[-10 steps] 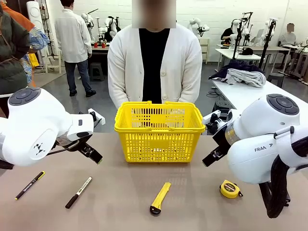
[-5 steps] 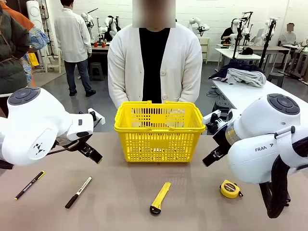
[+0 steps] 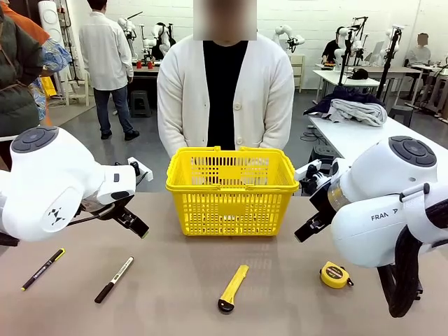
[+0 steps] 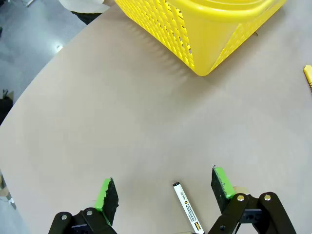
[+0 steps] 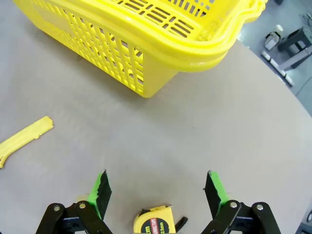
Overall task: Place the items the person wants into the basket.
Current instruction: Pick up the item the person points to and place it in the Market Basket.
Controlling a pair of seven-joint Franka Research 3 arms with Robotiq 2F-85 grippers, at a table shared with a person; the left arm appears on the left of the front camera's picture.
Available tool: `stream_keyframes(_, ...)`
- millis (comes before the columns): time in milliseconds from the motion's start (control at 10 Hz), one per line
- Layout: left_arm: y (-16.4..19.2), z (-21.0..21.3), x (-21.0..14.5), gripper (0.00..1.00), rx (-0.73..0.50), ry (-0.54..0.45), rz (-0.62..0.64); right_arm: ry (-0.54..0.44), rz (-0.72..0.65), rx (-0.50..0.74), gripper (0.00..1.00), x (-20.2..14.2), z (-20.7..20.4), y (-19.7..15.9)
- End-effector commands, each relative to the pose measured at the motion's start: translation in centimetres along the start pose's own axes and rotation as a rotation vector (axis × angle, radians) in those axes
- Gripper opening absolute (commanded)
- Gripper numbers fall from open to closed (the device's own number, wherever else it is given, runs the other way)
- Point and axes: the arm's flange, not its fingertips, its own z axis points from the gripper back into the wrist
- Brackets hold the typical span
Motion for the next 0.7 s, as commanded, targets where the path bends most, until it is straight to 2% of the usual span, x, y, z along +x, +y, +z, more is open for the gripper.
stream_keyframes(0, 0.0, 0.0, 0.0, 1.0, 0.0, 0.0, 0.0, 0.0, -0.001, 0.0, 1.0, 0.0, 0.0, 0.0)
stream_keyframes(400, 0.0, 0.0, 0.0, 1.0, 0.0, 0.0, 0.0, 0.0, 0.0, 0.0, 1.0, 0.0, 0.0, 0.0)
stream_keyframes(500, 0.0, 0.0, 0.0, 1.0, 0.0, 0.0, 0.0, -0.015, 0.005, -0.001, 1.0, 0.1, 3.0, 0.0)
stream_keyframes(600, 0.4, 4.6, -0.4, 1.0, 0.024, -0.011, -0.014, -0.012, 0.016, -0.057, 1.0, 0.0, 7.5, 0.2)
